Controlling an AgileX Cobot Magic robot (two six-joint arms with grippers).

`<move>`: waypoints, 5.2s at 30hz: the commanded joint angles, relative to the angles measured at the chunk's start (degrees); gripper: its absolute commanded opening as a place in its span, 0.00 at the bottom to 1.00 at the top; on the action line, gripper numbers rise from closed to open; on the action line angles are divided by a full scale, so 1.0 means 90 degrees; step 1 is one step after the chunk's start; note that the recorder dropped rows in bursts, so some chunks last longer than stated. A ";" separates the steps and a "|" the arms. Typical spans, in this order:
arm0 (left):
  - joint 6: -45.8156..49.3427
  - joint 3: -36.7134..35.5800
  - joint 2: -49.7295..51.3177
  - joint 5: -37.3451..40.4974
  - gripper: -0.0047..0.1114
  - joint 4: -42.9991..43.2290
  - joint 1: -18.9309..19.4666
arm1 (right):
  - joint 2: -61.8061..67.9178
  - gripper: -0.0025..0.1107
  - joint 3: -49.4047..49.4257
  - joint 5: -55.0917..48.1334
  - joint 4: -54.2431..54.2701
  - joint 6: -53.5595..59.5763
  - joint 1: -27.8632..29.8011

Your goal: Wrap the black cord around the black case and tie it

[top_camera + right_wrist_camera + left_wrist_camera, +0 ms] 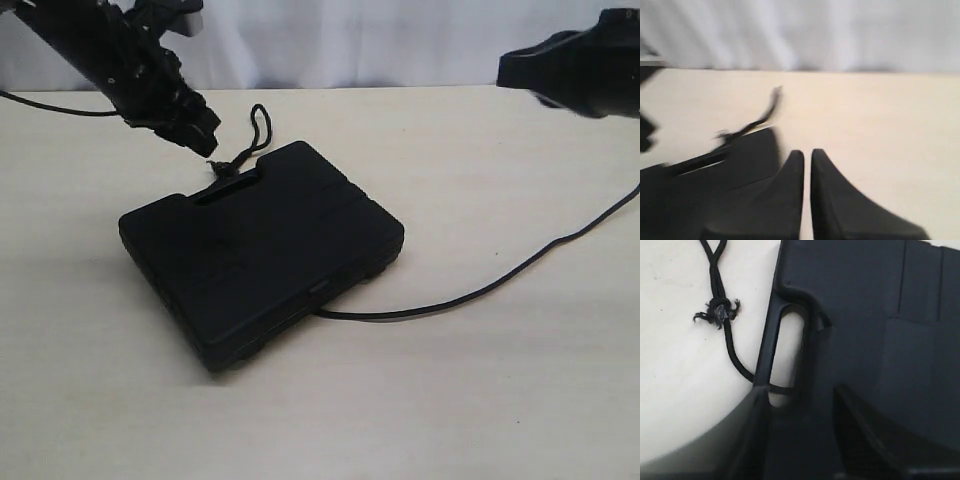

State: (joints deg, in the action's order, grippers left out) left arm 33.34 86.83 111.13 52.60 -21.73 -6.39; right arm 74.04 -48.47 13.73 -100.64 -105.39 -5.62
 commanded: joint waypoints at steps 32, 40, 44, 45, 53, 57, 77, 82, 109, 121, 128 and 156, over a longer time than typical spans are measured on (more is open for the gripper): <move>-0.0885 0.0578 0.1997 -0.0649 0.41 0.0332 -0.0189 | 0.1684 0.06 -0.2299 -0.7161 1.2296 1.2901 -0.1468; -0.1239 0.1338 0.1998 0.0579 0.04 -0.0225 -0.0189 | 0.1684 0.06 -0.2299 -0.7254 1.2280 1.2912 -0.1468; -0.2306 0.1820 0.1767 0.1359 0.04 -0.0134 -0.0092 | 0.1277 0.06 -0.2312 -0.7272 1.2005 1.3102 -0.1468; -0.2526 0.1830 0.1528 0.1460 0.04 -0.0154 -0.0077 | 0.0934 0.06 -0.2312 -0.7191 1.1935 1.3246 -0.1468; -0.2711 0.1830 0.0858 0.1929 0.04 -0.2203 -0.0103 | -0.0452 0.06 -0.1720 -0.6465 1.1540 1.4530 -0.2905; -0.2711 0.1830 0.0870 0.1929 0.04 -0.2317 -0.0256 | -0.1095 0.06 -0.0163 -0.4494 0.8618 1.1213 -0.4088; -0.4518 0.1830 0.0870 0.1466 0.04 -0.2686 -0.0550 | -0.0706 0.62 0.1569 -0.3675 0.2653 0.3445 -0.5092; -0.4997 0.1830 0.0870 0.1437 0.04 -0.2686 -0.0550 | -0.0287 0.85 0.1569 -0.3675 0.2653 0.2979 -0.5092; -0.4506 0.1830 0.0870 0.1372 0.04 -0.2634 -0.0550 | 0.2441 0.43 0.0453 -0.5483 0.0077 -0.0020 -0.5092; -0.3967 0.1830 0.0870 0.1640 0.18 -0.1662 -0.0744 | 0.2230 0.07 0.0466 -0.5432 0.0077 -0.0103 -0.5092; -0.3233 0.1988 0.0870 0.1438 0.43 -0.1591 -0.0985 | 0.1761 0.06 0.0466 -0.5203 0.0641 0.0030 -0.5092; -0.2528 0.2180 0.1358 0.1073 0.43 0.0874 0.0043 | 0.0917 0.06 0.0466 -0.5388 0.3545 0.2359 -0.5092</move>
State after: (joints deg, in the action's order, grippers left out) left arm 12.23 107.39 121.31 66.48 -14.57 -5.99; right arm 83.28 -43.86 -33.81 -68.39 -85.04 -51.63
